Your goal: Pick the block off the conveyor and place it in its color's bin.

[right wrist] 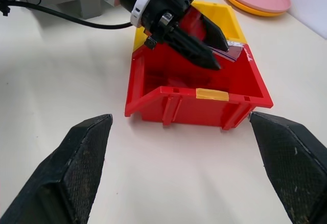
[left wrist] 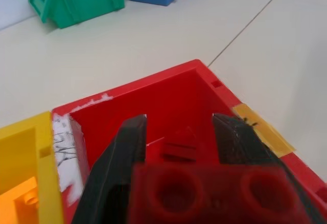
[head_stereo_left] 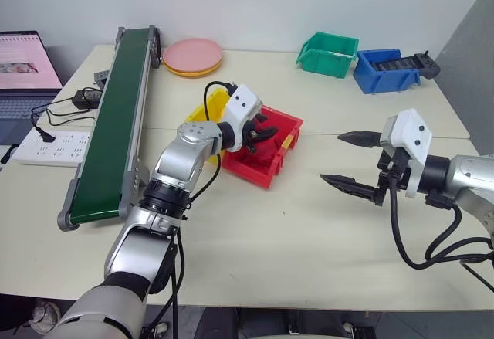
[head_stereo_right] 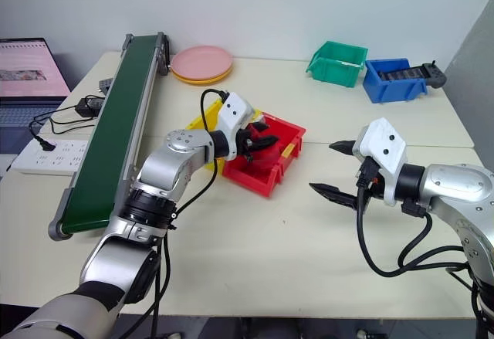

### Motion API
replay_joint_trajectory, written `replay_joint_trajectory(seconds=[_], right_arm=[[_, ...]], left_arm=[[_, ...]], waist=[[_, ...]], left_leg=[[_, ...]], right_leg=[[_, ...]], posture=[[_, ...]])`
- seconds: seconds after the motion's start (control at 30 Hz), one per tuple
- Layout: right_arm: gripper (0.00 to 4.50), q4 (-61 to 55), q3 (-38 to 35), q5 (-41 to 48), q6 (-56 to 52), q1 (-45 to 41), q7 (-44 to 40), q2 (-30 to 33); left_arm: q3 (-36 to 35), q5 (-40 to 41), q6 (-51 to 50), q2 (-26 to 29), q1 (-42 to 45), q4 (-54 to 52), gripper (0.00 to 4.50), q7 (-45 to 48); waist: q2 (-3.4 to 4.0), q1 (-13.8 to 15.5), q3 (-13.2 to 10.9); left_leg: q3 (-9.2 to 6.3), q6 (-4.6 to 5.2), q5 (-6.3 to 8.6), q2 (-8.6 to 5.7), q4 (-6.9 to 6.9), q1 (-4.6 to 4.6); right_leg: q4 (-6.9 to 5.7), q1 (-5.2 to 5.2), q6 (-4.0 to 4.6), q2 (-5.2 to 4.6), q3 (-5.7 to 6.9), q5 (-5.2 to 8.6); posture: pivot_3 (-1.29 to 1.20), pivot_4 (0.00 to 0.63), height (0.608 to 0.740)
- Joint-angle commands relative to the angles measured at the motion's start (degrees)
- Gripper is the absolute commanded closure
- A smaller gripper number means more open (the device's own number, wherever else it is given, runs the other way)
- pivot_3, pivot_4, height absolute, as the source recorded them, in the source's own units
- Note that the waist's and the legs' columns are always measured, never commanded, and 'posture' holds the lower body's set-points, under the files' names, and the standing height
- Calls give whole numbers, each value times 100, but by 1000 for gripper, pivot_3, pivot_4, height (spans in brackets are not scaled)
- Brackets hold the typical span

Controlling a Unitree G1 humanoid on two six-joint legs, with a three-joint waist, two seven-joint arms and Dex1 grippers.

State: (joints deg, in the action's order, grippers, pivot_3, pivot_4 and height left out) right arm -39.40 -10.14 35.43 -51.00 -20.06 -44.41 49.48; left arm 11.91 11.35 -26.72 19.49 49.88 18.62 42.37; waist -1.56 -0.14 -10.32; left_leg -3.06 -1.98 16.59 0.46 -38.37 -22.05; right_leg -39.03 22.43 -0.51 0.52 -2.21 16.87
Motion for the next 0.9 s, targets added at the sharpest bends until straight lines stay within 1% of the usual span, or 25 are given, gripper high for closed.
replay_joint_trajectory(seconds=[0.03, 0.2, 0.23, 0.27, 0.37, 0.43, 0.5, 0.63, 0.7, 0.8, 0.9], right_arm=[[0, -171, -170, 105, 27, -7, 94, 98], [0, -114, -120, 110, 117, -5, 94, 116], [0, -97, -101, 103, 139, -10, 95, 113], [0, -84, -78, 97, 158, -19, 98, 108], [0, -13, 3, 41, 258, -52, 97, 79], [0, 90, 104, -83, 480, -60, 60, 31], [0, 246, 251, -360, 1028, -65, 60, -156], [0, 646, 502, -916, 2106, 111, -40, -463], [0, 847, 578, -1069, 2502, 205, -196, -507], [0, 1158, 700, -1158, 2821, 231, -419, -530], [0, 1458, 764, -1234, 3052, 180, -532, -601]], left_arm=[[-84, 8, 61, 19, 173, -249, 1312, 196], [-142, -43, -58, 133, 135, -550, 253, 218], [-165, -57, -82, 165, 126, -614, 82, 185], [-197, -48, -124, 209, 105, -707, 30, 174], [-285, 32, -190, 479, -99, -1250, 30, 320], [-418, 97, -172, 763, -424, -1798, 30, 394], [-744, 142, -163, 1124, -994, -2536, 30, 336], [-1503, 454, -625, 1449, -1948, -3420, 30, 36], [-1827, 523, -924, 1575, -2429, -3833, 30, -170], [-2243, 687, -1290, 1662, -3123, -4431, 30, -393], [-2436, 797, -1316, 1618, -3486, -4686, 30, -535]], waist=[[0, -1, 0], [0, -2, 0], [0, -2, 0], [0, -2, 0], [0, -15, 0], [0, -25, 0], [1, -56, 1], [2, -85, 0], [2, -78, 0], [2, -67, 0], [2, -44, 0]], left_leg=[[0, 0, 0, 0, -1, 0], [-1, 0, 0, 0, -3, 0], [0, 0, 0, 0, -3, 0], [-1, 0, 0, 0, -4, 0], [0, 0, 0, 1, -4, 0], [1, 0, 0, 2, -3, 2], [3, -1, 0, 5, -1, 6], [1, -1, 0, 13, 4, 9], [-1, 0, 0, 12, 3, 9], [1, 0, 0, 9, -5, 13], [-1, 0, 0, 7, -12, 14]], right_leg=[[-1, 0, 0, 0, 0, 0], [-4, 0, 0, 1, 1, 0], [-4, 0, 0, 1, 0, 0], [-4, 0, 0, 1, 0, 0], [-4, 0, 0, 1, -1, 0], [-4, 0, 0, 1, -3, 0], [-3, 0, 0, 2, -6, 0], [-4, 0, 0, 7, -2, 0], [-4, -2, 0, 6, -1, 0], [-3, -11, -2, 4, -4, -1], [-4, -15, -3, 0, -1, -2]], posture=[[0, 150, 740], [0, 150, 740], [0, 150, 740], [0, 150, 740], [0, 150, 740], [0, 150, 740], [0, 150, 740], [0, 150, 740], [0, 150, 740], [0, 150, 740], [0, 150, 740]])
